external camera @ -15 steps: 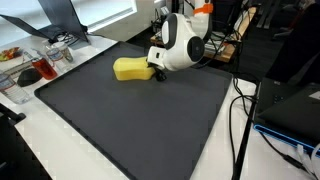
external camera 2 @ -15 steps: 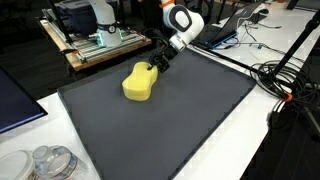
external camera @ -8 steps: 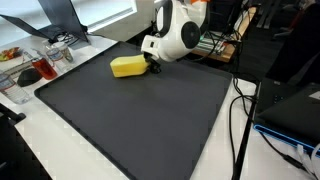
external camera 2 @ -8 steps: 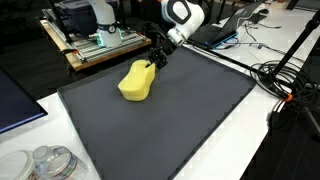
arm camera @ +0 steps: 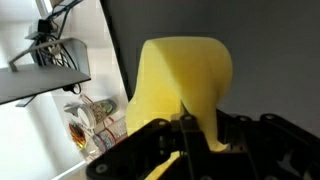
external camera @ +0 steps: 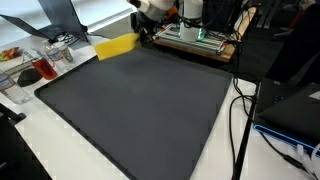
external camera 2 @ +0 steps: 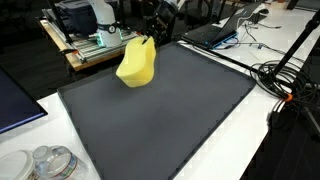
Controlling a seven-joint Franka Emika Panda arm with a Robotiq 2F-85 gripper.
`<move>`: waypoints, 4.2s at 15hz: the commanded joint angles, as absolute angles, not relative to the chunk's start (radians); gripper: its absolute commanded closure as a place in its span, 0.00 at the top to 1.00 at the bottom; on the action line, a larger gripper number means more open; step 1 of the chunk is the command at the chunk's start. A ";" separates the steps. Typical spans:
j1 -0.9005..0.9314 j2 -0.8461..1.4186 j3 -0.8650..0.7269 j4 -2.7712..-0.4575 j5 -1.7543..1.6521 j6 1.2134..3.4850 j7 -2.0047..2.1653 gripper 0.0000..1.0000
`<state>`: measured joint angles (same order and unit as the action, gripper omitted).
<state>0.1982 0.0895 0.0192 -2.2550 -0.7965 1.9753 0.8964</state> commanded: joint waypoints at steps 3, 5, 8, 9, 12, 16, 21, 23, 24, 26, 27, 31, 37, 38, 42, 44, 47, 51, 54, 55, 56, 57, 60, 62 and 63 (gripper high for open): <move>0.152 -0.096 0.066 -2.275 -0.661 2.043 0.519 0.03; 0.154 -0.115 0.076 -2.253 -0.587 2.066 0.396 0.03; 0.156 -0.112 0.084 -2.210 -0.461 2.096 0.213 0.03; 0.153 -0.112 0.082 -2.204 -0.408 2.123 0.162 0.03; 0.141 -0.111 0.106 -2.215 -0.473 2.094 0.250 0.11; 0.138 -0.108 0.108 -2.219 -0.473 2.094 0.252 0.03; 0.115 -0.128 0.067 -2.125 -0.366 2.041 -0.070 0.03; 0.109 -0.124 0.054 -2.085 -0.297 2.025 -0.213 0.03; 0.103 -0.121 0.045 -2.060 -0.266 2.000 -0.285 0.03; 0.090 -0.123 0.026 -2.016 -0.229 1.932 -0.431 0.03; 0.086 -0.122 0.020 -1.992 -0.227 1.889 -0.489 0.03; 0.073 -0.124 0.014 -1.915 -0.296 1.700 -0.670 0.03; 0.054 -0.163 0.011 -1.844 -0.431 1.552 -0.777 0.03; 0.052 -0.170 0.010 -1.834 -0.448 1.541 -0.786 0.03; 0.047 -0.194 0.005 -1.799 -0.491 1.526 -0.809 0.03; 0.048 -0.199 0.007 -1.784 -0.507 1.526 -0.817 0.03; 0.053 -0.201 0.011 -1.761 -0.515 1.530 -0.837 0.37; 0.062 -0.199 0.023 -1.737 -0.506 1.539 -0.856 0.65; 0.067 -0.199 0.031 -1.731 -0.500 1.547 -0.868 0.86; 0.069 -0.200 0.034 -1.731 -0.500 1.548 -0.869 0.92; 0.070 -0.202 0.034 -1.733 -0.495 1.554 -0.871 0.99; 0.072 -0.202 0.035 -1.732 -0.494 1.556 -0.870 0.99; 0.076 -0.201 0.040 -1.737 -0.492 1.562 -0.872 1.00; 0.077 -0.199 0.041 -1.738 -0.486 1.565 -0.872 1.00; 0.078 -0.198 0.041 -1.738 -0.483 1.568 -0.872 1.00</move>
<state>0.0736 -0.1964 0.0422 -1.7445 -0.4933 1.5604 -0.8451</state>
